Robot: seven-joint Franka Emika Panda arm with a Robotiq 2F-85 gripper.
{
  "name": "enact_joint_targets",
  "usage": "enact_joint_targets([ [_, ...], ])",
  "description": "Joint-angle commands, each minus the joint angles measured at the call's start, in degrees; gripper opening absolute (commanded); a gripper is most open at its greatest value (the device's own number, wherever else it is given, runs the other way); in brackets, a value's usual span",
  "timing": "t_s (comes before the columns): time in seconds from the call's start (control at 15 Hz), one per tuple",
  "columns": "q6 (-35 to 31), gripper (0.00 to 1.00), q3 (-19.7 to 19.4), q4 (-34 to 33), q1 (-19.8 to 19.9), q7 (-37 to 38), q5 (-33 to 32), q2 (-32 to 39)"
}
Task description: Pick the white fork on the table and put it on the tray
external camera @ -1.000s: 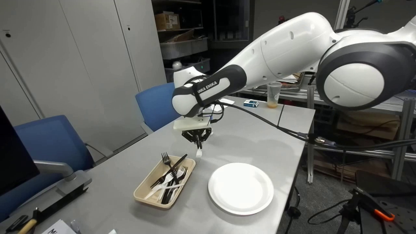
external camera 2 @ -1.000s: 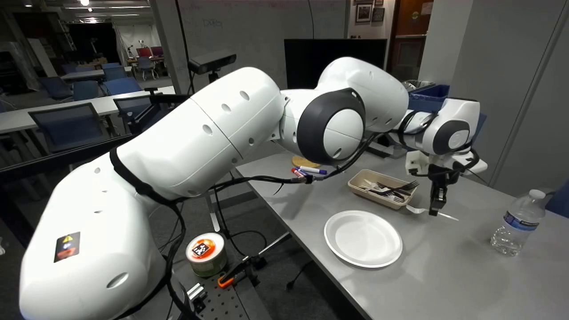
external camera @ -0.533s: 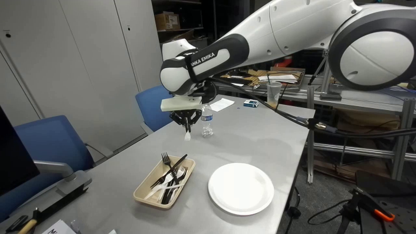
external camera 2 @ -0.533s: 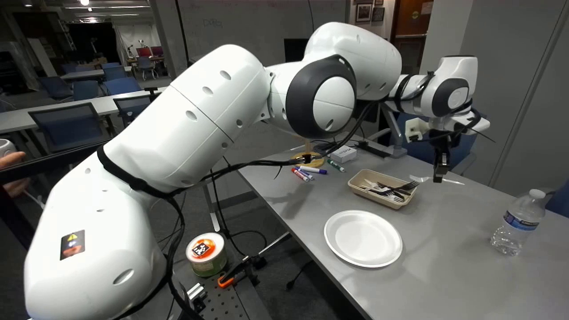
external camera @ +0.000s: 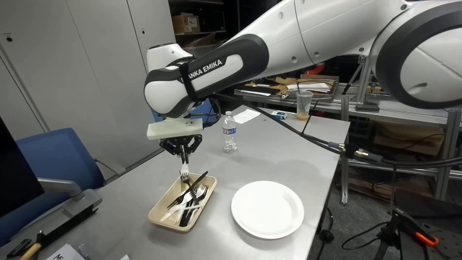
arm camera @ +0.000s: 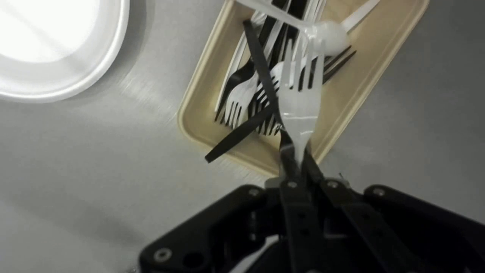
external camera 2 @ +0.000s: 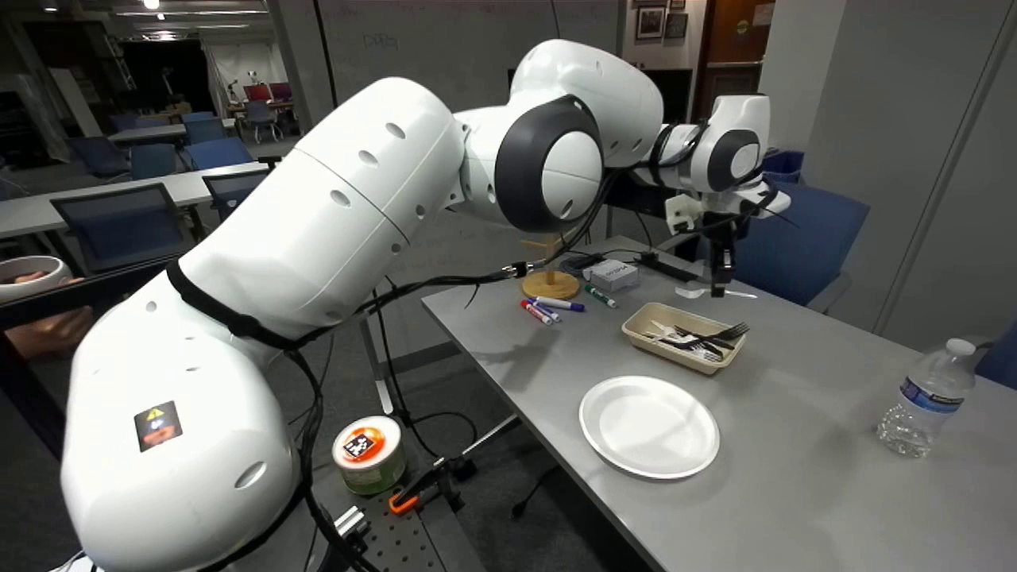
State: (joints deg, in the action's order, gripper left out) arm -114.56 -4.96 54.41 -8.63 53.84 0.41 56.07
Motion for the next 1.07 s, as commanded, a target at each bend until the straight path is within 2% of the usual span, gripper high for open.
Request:
enact_joint_targets([
  [0.0,1.1,0.02,1.3,-2.0,-1.0,-0.3,0.5,2.0],
  [0.47,2.0,0.02,2.7,-2.7,-0.9,-1.2,1.3,4.4],
  [0.53,2.4,0.31,2.8,-2.5,-0.7,-1.6,1.5,4.5],
  [0.67,2.7,0.40,3.1,-2.1,-0.6,-2.0,1.9,4.0],
  [1.0,3.0,0.77,3.2,-0.6,-0.2,-2.9,2.4,1.9],
])
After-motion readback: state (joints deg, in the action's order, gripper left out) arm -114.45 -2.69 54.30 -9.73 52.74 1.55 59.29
